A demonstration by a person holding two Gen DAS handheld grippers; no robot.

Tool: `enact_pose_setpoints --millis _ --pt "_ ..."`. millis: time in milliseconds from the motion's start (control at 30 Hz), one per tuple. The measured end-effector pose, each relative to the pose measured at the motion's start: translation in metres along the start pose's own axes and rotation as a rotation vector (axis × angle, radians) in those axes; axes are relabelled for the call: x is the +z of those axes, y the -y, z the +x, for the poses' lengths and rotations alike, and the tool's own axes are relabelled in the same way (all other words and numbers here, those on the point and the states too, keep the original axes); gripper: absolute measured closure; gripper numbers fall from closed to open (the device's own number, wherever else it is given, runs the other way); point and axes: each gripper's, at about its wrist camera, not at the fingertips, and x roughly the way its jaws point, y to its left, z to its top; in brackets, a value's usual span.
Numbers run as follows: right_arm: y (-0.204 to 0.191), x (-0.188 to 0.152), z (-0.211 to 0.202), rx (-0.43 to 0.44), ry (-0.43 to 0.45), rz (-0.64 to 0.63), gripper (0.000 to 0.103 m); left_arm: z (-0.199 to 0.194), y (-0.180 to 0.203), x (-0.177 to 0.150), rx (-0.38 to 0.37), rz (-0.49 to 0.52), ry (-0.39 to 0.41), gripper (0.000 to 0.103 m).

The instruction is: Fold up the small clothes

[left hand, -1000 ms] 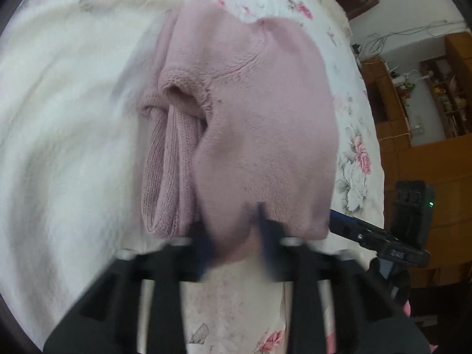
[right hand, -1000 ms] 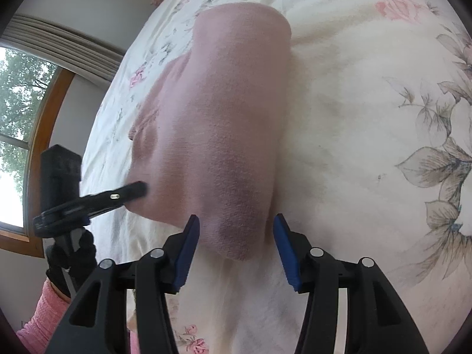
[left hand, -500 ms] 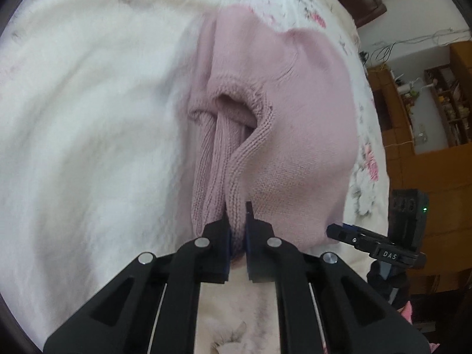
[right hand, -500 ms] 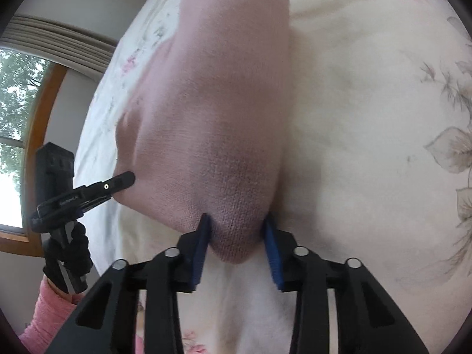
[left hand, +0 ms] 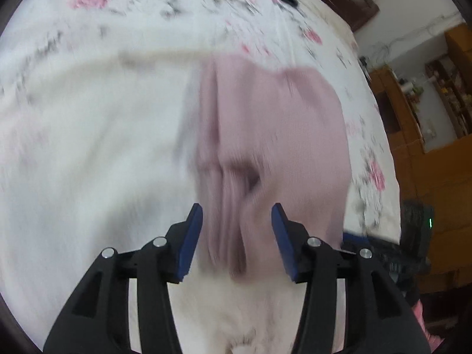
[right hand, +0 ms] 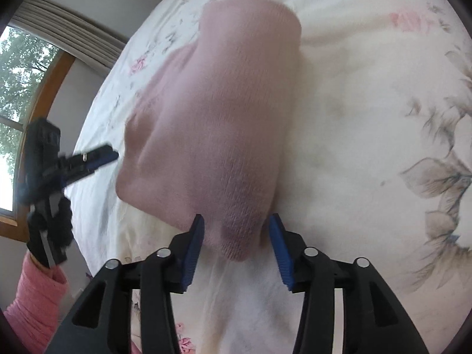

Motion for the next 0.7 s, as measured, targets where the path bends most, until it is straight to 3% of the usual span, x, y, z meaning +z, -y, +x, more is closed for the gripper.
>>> enact_pose_setpoints --millis 100,200,233,300,467,633,700 --pt "0.003 0.001 0.0 -0.002 0.004 0.003 0.056 0.019 0.0 0.029 0.028 -0.023 0.006 0.049" --pt "0.004 0.003 0.005 -0.009 -0.003 0.001 0.056 0.044 -0.003 0.048 0.01 -0.077 -0.026 0.049" --pt "0.004 0.003 0.006 -0.008 -0.006 0.003 0.056 0.051 -0.001 0.05 0.021 -0.086 -0.033 0.054" --pt "0.004 0.003 0.01 -0.008 -0.011 0.006 0.056 0.06 0.002 0.052 -0.015 -0.098 -0.045 0.091" --pt "0.008 0.002 0.01 0.001 -0.01 0.003 0.056 0.035 0.017 0.052 0.003 -0.036 0.06 0.094" --pt "0.013 0.0 0.01 0.014 -0.011 0.009 0.056 0.049 0.0 0.048 -0.013 -0.06 -0.009 0.094" --pt "0.013 0.0 0.008 0.003 -0.011 -0.003 0.056 0.048 0.001 0.045 -0.05 -0.066 -0.008 0.088"
